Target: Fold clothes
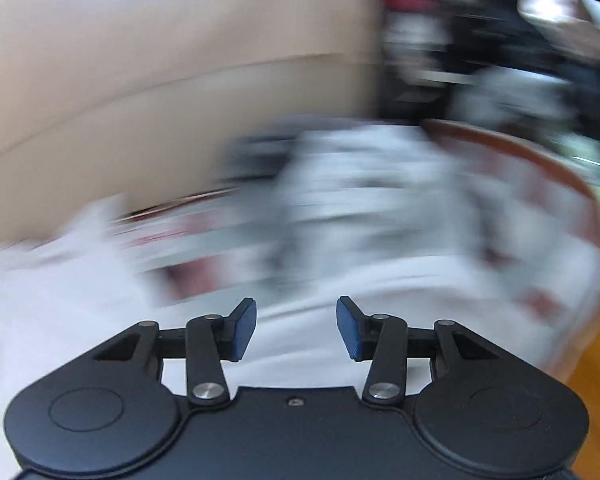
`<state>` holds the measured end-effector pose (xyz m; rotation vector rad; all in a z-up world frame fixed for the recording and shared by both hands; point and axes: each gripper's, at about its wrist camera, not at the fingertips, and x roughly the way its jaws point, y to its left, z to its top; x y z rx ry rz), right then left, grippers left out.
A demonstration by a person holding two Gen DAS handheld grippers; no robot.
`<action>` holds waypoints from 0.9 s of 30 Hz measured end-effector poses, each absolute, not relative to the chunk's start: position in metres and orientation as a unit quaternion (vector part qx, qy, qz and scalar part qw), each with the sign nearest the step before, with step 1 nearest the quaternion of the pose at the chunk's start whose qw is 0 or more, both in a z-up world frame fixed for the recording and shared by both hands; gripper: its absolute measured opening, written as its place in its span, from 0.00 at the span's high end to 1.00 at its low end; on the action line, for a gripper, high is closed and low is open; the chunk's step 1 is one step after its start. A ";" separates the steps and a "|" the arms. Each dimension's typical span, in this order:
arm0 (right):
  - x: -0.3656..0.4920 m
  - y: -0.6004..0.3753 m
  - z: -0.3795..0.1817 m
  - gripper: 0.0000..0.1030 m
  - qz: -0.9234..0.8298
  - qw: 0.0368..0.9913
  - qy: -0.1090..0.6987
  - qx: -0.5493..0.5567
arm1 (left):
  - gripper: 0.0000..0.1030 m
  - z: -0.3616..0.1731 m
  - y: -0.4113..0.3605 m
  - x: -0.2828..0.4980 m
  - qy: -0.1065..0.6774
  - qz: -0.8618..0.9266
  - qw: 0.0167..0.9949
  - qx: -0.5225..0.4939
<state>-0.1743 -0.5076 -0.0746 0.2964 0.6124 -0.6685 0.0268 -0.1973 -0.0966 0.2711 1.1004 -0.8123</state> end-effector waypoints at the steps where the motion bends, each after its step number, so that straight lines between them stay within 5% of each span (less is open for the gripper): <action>1: -0.162 -0.486 -0.075 0.51 -0.289 0.899 0.307 0.120 | 0.59 -0.097 -0.194 0.029 0.512 -0.377 0.763 0.115; 4: -0.124 -0.419 -0.086 0.49 -0.197 0.911 0.360 0.025 | 0.59 -0.100 -0.190 0.032 0.524 -0.380 0.755 0.106; 11: -0.091 -0.317 -0.113 0.48 0.052 0.904 0.424 0.017 | 0.59 -0.060 -0.163 0.036 0.485 -0.372 0.785 0.100; 16: -0.075 -0.269 -0.152 0.51 0.088 0.865 0.472 -0.146 | 0.51 -0.032 -0.132 0.043 0.425 -0.324 0.837 0.121; 18: -0.071 -0.261 -0.159 0.86 0.076 0.867 0.456 -0.184 | 0.50 -0.031 -0.118 0.050 0.417 -0.299 0.848 0.131; 19: -0.068 -0.266 -0.157 0.90 0.069 0.868 0.458 -0.180 | 0.50 -0.033 -0.112 0.056 0.419 -0.282 0.853 0.133; 27: -0.053 -0.395 -0.119 0.93 -0.146 0.897 0.414 -0.050 | 0.50 -0.053 -0.074 0.073 0.474 -0.219 0.846 0.104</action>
